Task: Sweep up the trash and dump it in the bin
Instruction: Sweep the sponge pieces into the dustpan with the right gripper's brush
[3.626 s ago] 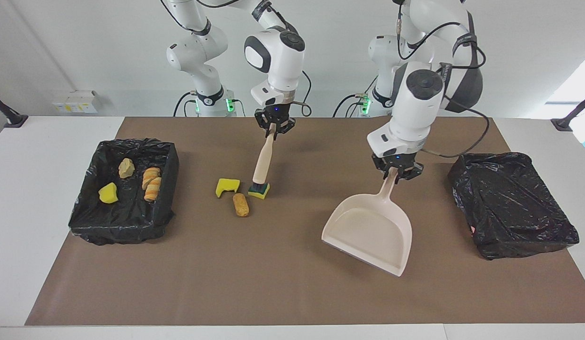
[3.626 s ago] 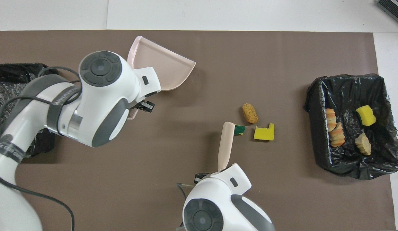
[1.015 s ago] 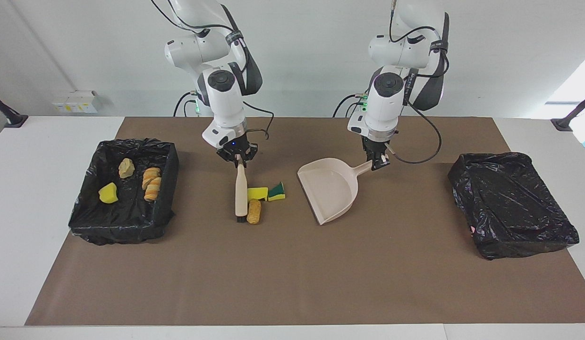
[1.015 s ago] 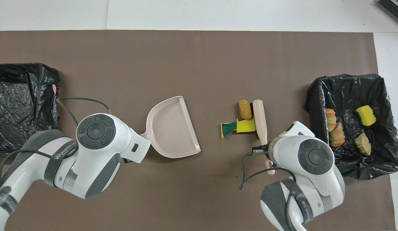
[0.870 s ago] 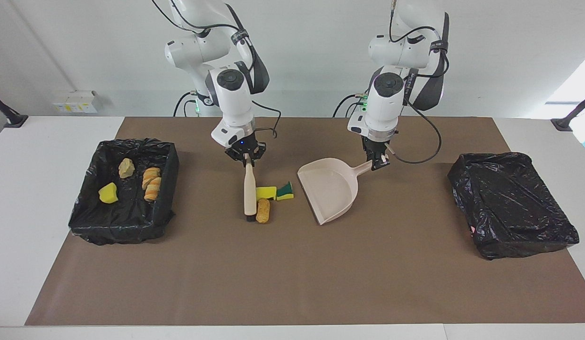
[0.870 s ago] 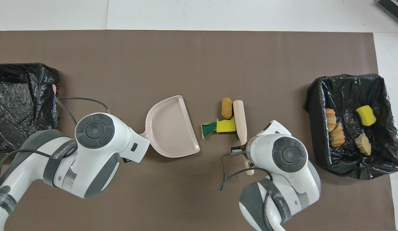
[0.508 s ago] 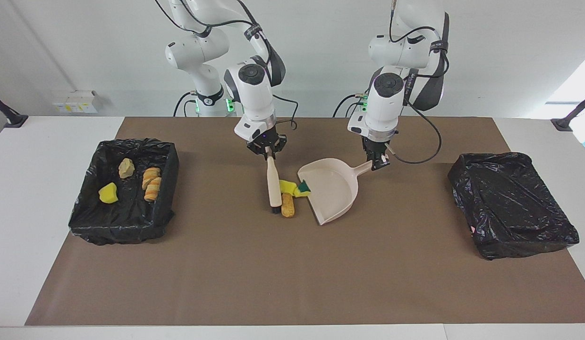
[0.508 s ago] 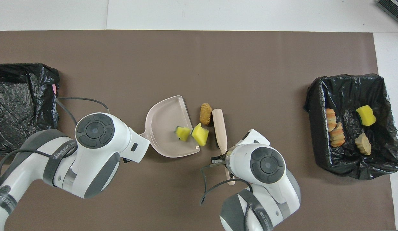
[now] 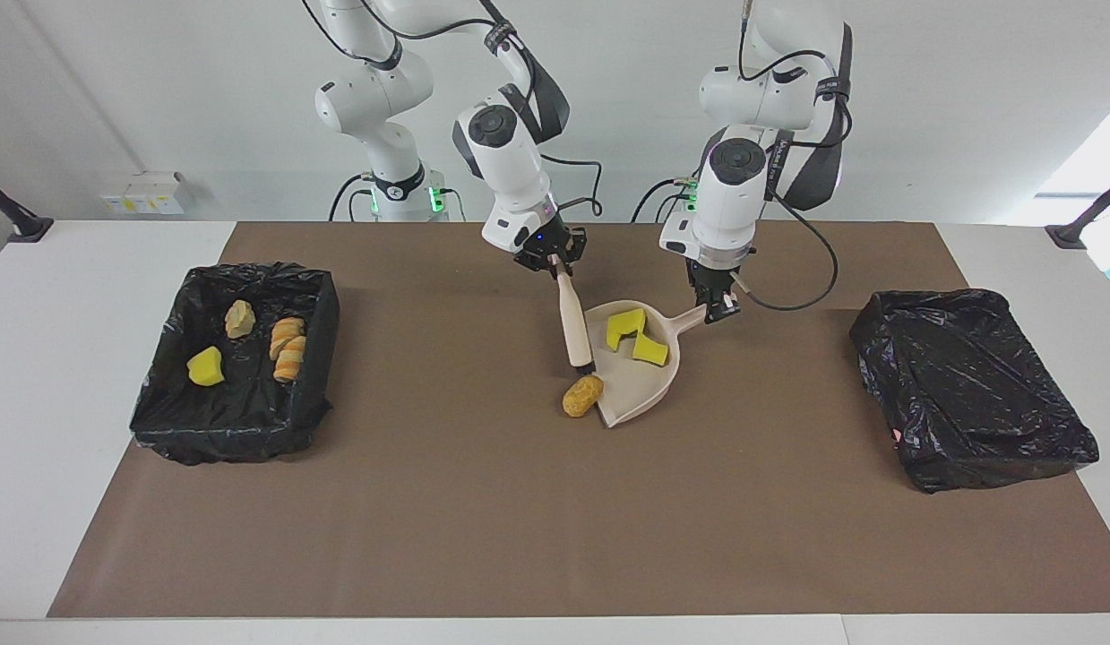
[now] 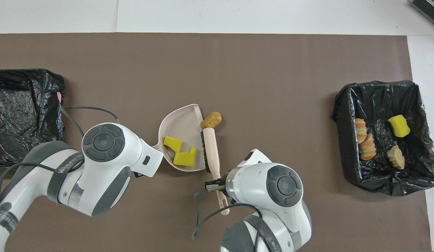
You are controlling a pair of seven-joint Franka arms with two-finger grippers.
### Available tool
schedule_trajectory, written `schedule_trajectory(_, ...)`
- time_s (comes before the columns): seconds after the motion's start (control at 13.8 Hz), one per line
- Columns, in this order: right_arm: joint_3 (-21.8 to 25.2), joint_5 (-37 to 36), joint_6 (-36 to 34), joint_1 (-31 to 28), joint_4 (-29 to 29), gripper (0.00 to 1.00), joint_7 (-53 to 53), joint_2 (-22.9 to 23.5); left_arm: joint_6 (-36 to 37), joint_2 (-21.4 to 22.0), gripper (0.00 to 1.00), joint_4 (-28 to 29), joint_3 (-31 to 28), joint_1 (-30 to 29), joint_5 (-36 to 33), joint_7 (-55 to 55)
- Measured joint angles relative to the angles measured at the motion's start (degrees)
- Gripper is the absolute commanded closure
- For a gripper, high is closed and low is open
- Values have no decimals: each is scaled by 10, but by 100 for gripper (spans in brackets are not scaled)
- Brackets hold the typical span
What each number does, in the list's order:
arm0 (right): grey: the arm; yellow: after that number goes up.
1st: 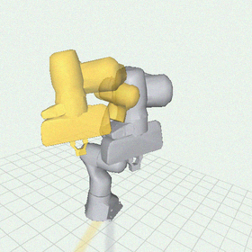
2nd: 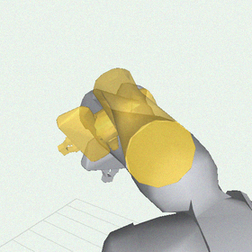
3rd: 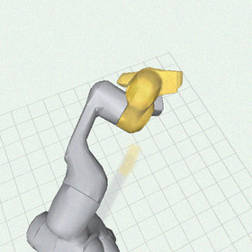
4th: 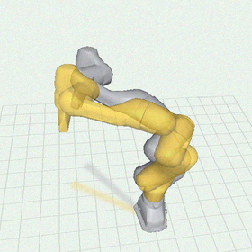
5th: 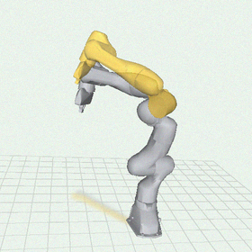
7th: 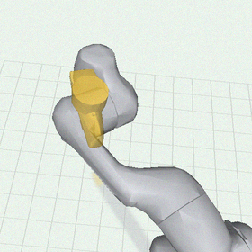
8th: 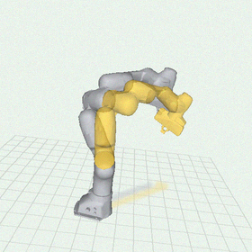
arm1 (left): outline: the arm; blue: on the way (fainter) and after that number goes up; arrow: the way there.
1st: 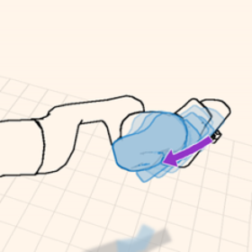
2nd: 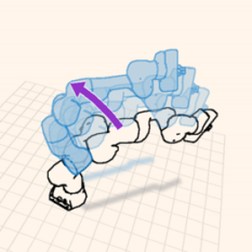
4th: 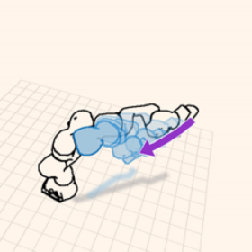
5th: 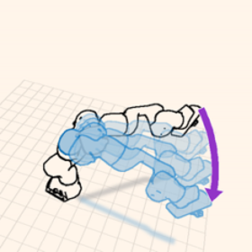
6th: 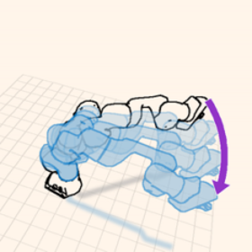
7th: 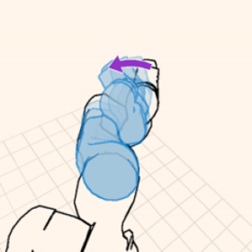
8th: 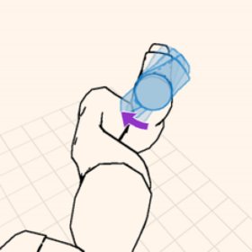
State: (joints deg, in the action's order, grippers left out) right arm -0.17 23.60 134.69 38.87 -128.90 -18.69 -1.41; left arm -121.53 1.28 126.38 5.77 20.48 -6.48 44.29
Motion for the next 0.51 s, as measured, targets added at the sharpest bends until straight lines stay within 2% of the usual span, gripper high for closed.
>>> schedule_trajectory(0.15, 0, 1, -46, 5, 28, 100, 0, -2, 0, 0, 100, 0, -1, 0, 0, -2)
schedule_trajectory(0.29, 4, -40, -113, -15, 68, 100, 0, -2, 0, 0, 100, 0, -1, -3, 0, -3)
schedule_trajectory(0.51, 7, -111, -133, -71, 117, 100, 25, 22, 0, 0, 100, 0, -2, -6, 0, -7)
